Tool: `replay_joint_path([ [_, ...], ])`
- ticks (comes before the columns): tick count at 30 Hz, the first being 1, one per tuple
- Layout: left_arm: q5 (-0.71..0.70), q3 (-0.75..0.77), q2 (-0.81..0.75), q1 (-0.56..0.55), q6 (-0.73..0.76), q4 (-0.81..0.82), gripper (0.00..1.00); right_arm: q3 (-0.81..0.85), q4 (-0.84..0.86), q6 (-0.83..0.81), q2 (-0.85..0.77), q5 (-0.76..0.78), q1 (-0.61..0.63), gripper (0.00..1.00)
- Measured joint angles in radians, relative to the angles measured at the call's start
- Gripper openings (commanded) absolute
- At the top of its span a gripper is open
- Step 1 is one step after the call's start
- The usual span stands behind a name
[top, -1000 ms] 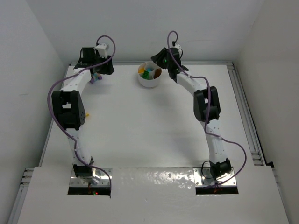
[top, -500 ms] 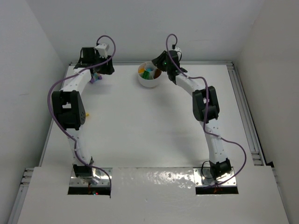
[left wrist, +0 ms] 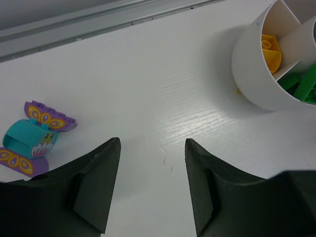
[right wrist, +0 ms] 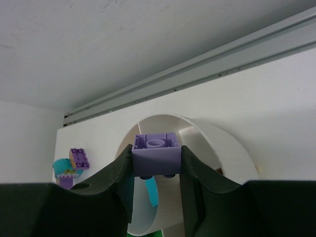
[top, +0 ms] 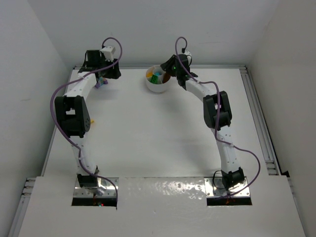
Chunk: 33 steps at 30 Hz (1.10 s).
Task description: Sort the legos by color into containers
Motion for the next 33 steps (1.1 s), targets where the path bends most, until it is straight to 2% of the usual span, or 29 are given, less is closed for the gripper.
replay_joint_path([
  [19, 0.015, 0.001, 0.000, 0.000, -0.004, 0.001, 0.53, 0.000, 0.000, -0.047, 0.000, -0.008, 0.001, 0.38],
  [33, 0.019, 0.006, 0.002, 0.000, -0.011, 0.001, 0.53, 0.000, 0.001, -0.073, 0.000, -0.023, 0.004, 0.44],
])
